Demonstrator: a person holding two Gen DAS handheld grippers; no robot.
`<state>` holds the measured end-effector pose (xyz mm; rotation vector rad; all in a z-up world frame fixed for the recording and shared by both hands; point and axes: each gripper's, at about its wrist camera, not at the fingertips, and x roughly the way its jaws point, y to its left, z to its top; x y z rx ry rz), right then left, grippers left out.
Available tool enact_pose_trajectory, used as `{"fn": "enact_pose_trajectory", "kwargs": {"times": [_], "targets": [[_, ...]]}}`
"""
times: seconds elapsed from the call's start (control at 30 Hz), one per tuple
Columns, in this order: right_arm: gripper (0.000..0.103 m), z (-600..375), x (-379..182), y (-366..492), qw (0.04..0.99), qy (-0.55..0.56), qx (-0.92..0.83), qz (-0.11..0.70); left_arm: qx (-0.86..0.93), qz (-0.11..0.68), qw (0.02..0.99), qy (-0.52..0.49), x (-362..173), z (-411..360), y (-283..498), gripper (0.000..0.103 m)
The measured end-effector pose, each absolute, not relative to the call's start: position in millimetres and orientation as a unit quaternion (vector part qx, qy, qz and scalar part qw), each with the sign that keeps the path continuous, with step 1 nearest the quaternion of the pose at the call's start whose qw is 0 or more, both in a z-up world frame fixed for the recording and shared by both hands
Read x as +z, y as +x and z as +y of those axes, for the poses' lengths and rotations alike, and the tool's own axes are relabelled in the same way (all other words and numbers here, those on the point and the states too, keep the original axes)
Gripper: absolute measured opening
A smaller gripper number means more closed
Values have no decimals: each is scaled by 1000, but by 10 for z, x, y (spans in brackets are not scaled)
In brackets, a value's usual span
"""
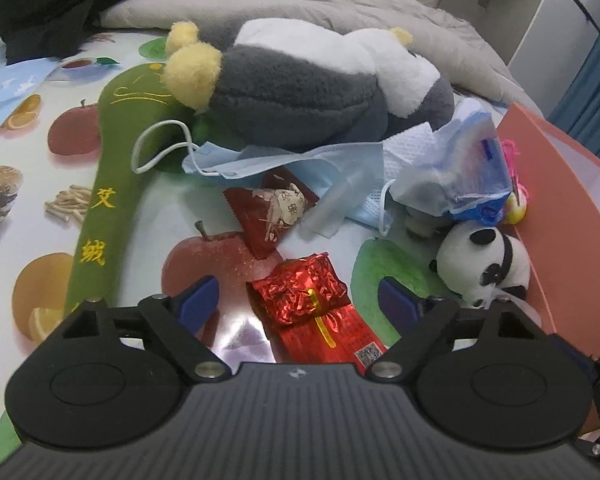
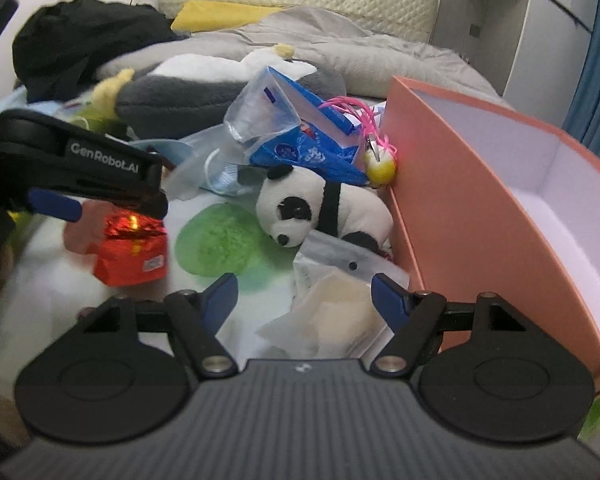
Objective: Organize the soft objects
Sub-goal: 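Close left tool on red foil candy packet while right tool closes on clear plastic bag, then lift and carry red packet in left tool and plastic bag in right tool over pink box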
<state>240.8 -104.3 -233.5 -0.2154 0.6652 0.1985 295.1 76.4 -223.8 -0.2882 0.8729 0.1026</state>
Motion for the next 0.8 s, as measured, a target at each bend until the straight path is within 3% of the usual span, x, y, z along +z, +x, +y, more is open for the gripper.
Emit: {"fn": "enact_pose_trajectory", "kwargs": {"times": [0.33, 0.57, 0.8], "targets": [[75, -935, -2507, 2490, 924, -154, 73, 343, 37, 430, 892, -137, -2360, 691, 3017, 78], [54, -982, -2491, 2493, 923, -136, 75, 352, 43, 423, 895, -136, -2367, 702, 3007, 62], [40, -1046, -2441, 2470, 921, -119, 85, 362, 37, 416, 898, -137, -2330, 698, 2902, 61]]}}
